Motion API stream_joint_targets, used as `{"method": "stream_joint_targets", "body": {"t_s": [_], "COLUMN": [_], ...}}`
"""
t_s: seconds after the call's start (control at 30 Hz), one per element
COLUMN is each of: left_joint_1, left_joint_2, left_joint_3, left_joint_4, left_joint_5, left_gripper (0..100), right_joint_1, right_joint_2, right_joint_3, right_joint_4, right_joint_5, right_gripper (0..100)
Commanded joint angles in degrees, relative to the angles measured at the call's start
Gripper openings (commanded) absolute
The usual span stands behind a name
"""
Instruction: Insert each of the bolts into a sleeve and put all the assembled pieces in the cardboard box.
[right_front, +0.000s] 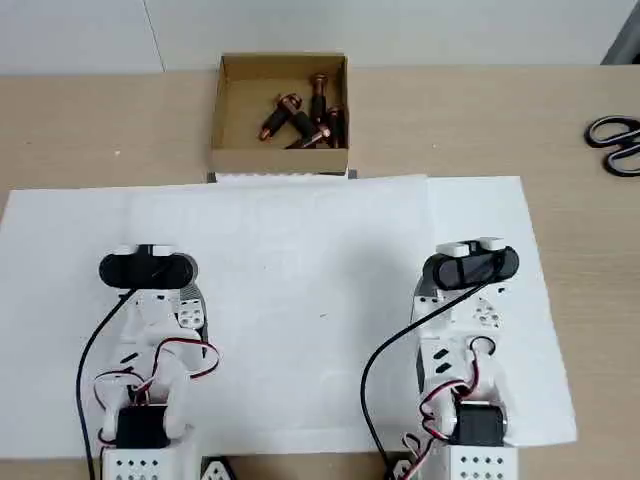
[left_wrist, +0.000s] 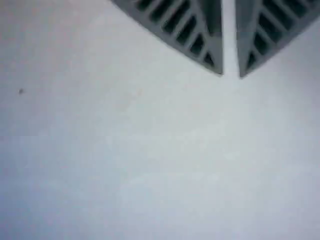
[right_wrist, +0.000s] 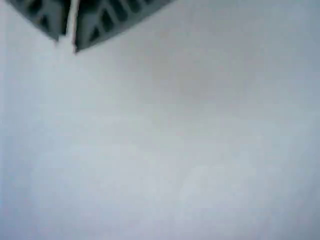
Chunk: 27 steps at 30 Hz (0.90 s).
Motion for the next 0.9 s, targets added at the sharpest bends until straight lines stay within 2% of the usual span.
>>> {"method": "stream_joint_targets", "body": {"t_s": [0.0,0.13,0.87], "left_joint_1": [-0.26,-0.26,-0.26], "left_joint_2": [-0.26,-0.26,-0.26], "left_joint_3": [-0.40,-0.40,-0.40], "left_joint_4": [0.26,0.26,0.26], "left_joint_5": [-0.35,-0.35,-0.35], "left_gripper": [1,1,1], "right_joint_1": [0.22,0.48,0.22], "right_joint_2": [-0.40,-1.10,-1.10], "right_joint_3": [0.88,0.88,0.88], "right_joint_4": [3.56,8.57,8.66], "right_joint_5": [0.18,0.09,0.09], "right_gripper": [0.3,0.3,0.3]}}
